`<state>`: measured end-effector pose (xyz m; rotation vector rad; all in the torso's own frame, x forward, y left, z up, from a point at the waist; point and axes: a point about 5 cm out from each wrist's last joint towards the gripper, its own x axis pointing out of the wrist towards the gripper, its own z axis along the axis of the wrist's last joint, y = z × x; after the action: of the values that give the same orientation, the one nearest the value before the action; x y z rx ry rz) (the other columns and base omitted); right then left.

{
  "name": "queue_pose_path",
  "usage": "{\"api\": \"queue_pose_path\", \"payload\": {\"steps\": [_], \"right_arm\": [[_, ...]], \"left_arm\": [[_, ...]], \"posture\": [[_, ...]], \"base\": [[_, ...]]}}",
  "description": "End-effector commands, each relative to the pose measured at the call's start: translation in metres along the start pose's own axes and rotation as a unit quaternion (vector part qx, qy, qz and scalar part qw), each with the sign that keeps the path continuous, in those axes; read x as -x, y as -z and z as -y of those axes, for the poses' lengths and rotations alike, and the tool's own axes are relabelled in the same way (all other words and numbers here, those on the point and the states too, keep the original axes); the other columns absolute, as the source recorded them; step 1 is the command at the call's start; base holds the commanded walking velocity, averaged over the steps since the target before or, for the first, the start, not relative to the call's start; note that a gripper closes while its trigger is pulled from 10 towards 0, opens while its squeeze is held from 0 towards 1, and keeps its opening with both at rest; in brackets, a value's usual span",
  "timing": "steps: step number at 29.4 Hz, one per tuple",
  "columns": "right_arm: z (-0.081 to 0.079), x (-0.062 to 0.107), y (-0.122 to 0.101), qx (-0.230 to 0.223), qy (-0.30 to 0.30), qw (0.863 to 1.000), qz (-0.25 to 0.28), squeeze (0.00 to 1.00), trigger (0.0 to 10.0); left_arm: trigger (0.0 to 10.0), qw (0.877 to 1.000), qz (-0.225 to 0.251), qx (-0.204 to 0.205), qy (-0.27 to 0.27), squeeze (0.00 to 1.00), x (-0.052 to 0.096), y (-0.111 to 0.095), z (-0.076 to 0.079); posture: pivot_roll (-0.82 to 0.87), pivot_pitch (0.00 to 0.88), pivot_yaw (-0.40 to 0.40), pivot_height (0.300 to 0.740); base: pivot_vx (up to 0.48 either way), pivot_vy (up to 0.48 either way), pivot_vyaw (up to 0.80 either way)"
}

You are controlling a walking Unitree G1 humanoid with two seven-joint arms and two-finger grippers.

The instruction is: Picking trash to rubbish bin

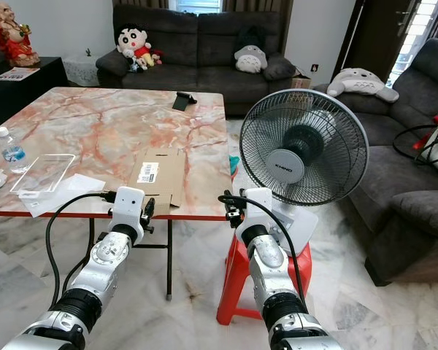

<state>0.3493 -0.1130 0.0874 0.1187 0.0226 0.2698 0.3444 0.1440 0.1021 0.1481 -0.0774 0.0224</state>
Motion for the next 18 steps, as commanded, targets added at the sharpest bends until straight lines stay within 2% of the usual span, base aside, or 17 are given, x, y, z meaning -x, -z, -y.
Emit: {"api": "queue_pose_path", "payload": {"steps": [1, 4, 5, 10, 14, 18], "right_arm": [[0.001, 0.000, -0.002, 0.001, 0.001, 1.000, 0.001, 0.00, 10.0], [0.002, 0.000, -0.001, 0.001, 0.002, 1.000, 0.000, 0.00, 10.0], [0.004, 0.001, 0.001, 0.002, 0.004, 1.000, -0.006, 0.00, 10.0], [0.007, 0.003, 0.004, -0.001, 0.013, 1.000, -0.012, 0.00, 10.0], [0.014, 0.007, 0.008, -0.003, 0.022, 1.000, -0.019, 0.00, 10.0], [0.018, 0.009, 0.009, 0.003, 0.027, 0.999, -0.023, 0.00, 10.0]], "left_arm": [[10.0, 1.000, 0.011, 0.009, -0.026, 0.00, 0.004, 0.001, -0.010], [10.0, 1.000, 0.011, 0.007, -0.027, 0.00, 0.006, 0.002, -0.011], [10.0, 1.000, -0.006, 0.000, -0.012, 0.00, 0.015, 0.013, -0.012], [10.0, 1.000, -0.029, -0.004, 0.001, 0.00, 0.027, 0.028, -0.012], [10.0, 0.998, -0.042, -0.036, 0.030, 0.00, 0.035, 0.037, -0.007], [10.0, 0.994, -0.080, -0.054, 0.049, 0.00, 0.047, 0.056, -0.006]], "posture": [[-0.03, 0.004, -0.041, 0.740], [-0.03, 0.004, -0.041, 0.740], [-0.02, 0.006, -0.043, 0.740], [-0.03, 0.005, -0.038, 0.740], [-0.02, 0.004, -0.038, 0.740], [-0.03, 0.005, -0.037, 0.740]], "base": [[0.000, 0.000, 0.00], [0.000, 0.000, 0.00], [0.000, 0.000, 0.00], [0.000, 0.000, 0.00], [0.000, 0.000, 0.00], [0.000, 0.000, 0.00]]}}
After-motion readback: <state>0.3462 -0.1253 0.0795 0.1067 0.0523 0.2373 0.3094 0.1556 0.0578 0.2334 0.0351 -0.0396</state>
